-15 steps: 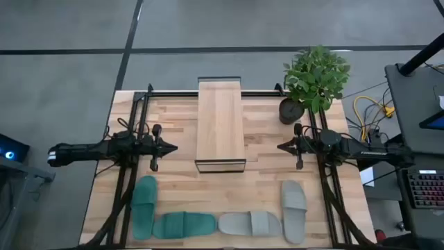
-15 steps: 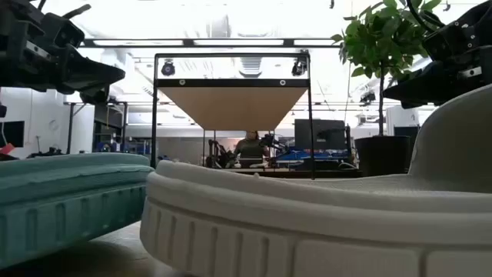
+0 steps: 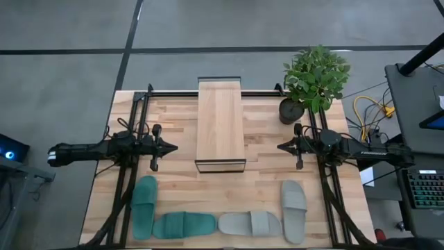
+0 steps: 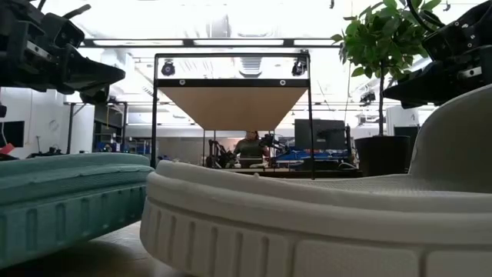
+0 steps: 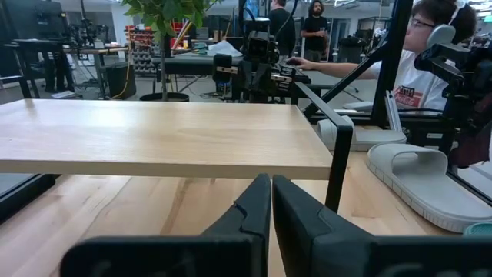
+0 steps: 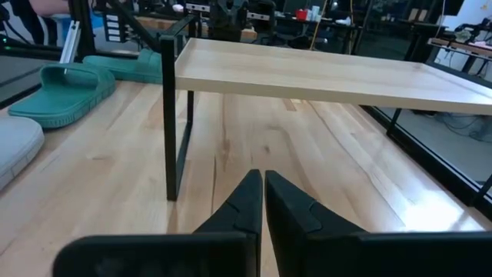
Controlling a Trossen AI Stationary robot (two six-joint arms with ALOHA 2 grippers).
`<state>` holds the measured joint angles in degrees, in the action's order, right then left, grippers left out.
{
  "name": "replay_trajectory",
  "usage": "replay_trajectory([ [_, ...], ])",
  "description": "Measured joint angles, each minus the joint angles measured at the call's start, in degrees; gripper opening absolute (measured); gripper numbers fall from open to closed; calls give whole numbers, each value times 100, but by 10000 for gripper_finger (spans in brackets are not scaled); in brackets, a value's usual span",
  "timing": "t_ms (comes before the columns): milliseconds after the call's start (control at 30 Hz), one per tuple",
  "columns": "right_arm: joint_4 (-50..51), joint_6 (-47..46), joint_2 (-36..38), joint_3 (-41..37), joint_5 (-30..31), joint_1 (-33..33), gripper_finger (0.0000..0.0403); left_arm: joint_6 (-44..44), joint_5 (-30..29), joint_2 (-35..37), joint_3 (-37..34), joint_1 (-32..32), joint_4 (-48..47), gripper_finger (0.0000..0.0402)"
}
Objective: Pick and place slides into the shelf
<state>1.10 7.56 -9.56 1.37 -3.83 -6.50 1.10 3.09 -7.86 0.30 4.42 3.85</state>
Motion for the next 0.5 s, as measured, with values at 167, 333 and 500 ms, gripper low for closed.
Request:
replay_trajectory([
  [167, 0, -31, 0, 0, 0, 0, 9, -1, 2, 0, 0, -2, -1, 0],
  [333, -1, 8, -2, 0, 0, -1, 9, -1, 4, 0, 0, -1, -1, 0],
  [500, 0, 4, -1, -1, 0, 0, 9, -1, 9, 0, 0, 0, 1, 0],
])
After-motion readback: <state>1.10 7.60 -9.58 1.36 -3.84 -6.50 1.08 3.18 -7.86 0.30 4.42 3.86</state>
